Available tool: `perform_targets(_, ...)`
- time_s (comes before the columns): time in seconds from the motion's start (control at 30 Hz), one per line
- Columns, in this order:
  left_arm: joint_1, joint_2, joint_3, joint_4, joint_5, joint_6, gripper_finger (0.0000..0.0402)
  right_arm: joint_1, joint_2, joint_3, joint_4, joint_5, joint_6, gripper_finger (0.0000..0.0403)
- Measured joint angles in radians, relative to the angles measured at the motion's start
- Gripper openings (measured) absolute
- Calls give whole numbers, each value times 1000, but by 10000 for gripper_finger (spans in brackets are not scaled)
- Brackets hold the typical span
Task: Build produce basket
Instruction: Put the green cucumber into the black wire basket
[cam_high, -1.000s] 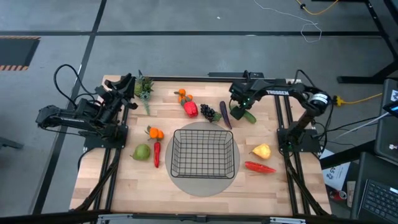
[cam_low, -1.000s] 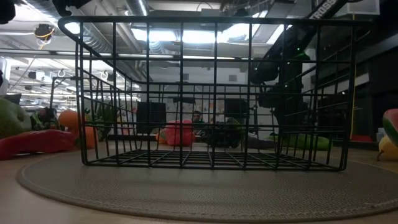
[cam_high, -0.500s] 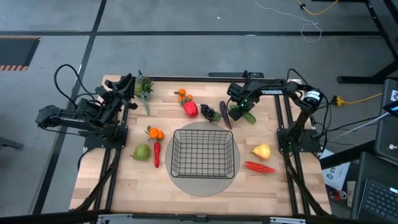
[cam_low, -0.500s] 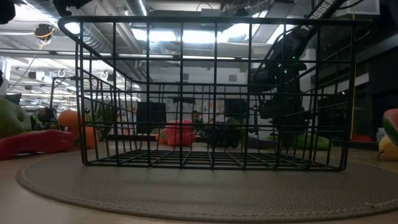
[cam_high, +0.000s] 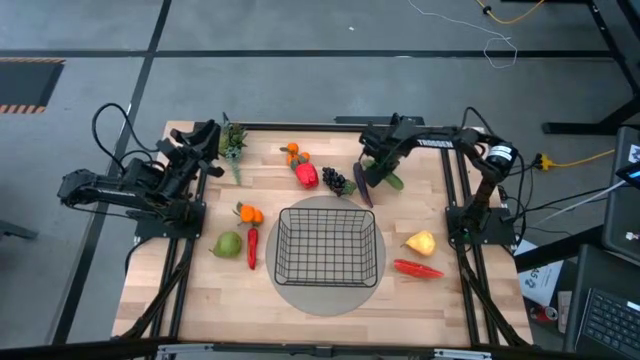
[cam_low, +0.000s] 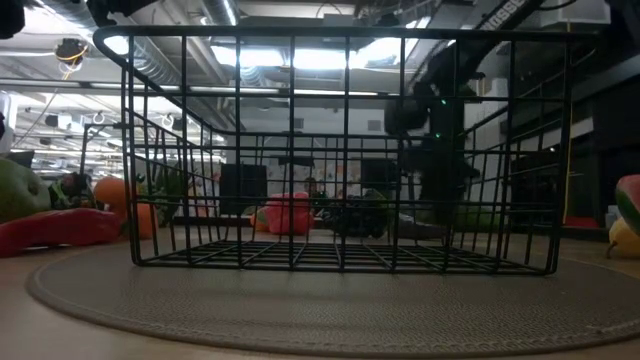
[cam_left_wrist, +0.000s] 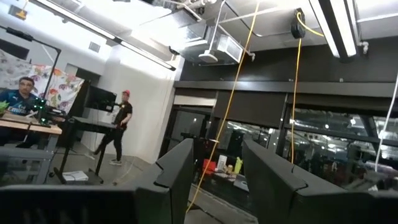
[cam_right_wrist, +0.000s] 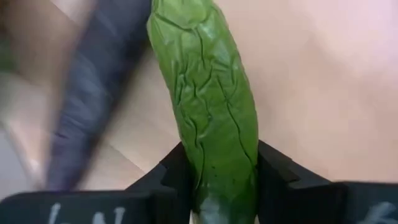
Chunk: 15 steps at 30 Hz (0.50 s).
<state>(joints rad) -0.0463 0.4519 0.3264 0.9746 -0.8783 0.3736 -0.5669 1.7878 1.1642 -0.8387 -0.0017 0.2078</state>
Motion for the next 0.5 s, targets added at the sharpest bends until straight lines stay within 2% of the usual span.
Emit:
perform_targets(0.33,0,0,0,1,0,0,134,59,-1,377,-69,-7,-89,109)
perform_targets(0.5,0,0,0,2,0,-4,134,133,-3,547,-59,-201,-195,109)
